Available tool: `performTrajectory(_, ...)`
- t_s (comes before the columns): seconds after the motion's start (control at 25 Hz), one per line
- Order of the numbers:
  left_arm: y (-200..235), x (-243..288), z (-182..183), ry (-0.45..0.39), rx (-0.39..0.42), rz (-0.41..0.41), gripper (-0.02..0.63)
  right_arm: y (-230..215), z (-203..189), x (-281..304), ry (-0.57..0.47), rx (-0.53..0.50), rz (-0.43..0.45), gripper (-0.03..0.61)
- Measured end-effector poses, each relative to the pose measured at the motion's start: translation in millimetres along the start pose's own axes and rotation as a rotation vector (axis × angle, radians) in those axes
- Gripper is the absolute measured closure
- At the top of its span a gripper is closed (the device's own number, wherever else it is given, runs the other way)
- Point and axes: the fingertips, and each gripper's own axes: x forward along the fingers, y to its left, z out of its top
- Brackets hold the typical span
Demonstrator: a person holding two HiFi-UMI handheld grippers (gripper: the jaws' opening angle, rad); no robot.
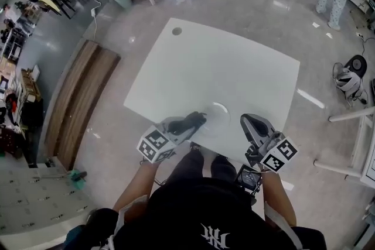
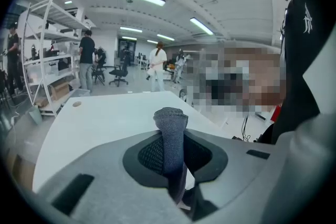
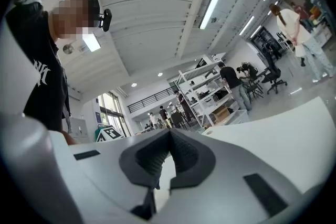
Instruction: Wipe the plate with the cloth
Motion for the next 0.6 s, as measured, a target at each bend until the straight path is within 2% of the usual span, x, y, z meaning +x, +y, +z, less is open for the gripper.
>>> performTrajectory(0.32, -6.8, -22.3, 0.6, -0.043, 0.002, -0.005, 0.56, 19.7, 6.9, -1.6, -0.048, -0.028, -0.004, 0.574)
performTrajectory(0.44, -1.6, -28.3, 6.0, -0.068, 0.001, -0.018, 0.56, 26.2, 6.2, -1.3, -0.036, -0.039, -0.025, 0.575)
performTrajectory(0.6, 8.1, -39.1, 2.6, -0.093, -0.026, -0.033, 0.56, 30.0, -5.3, 4.0, -0.008, 0.014, -0.055, 0.574)
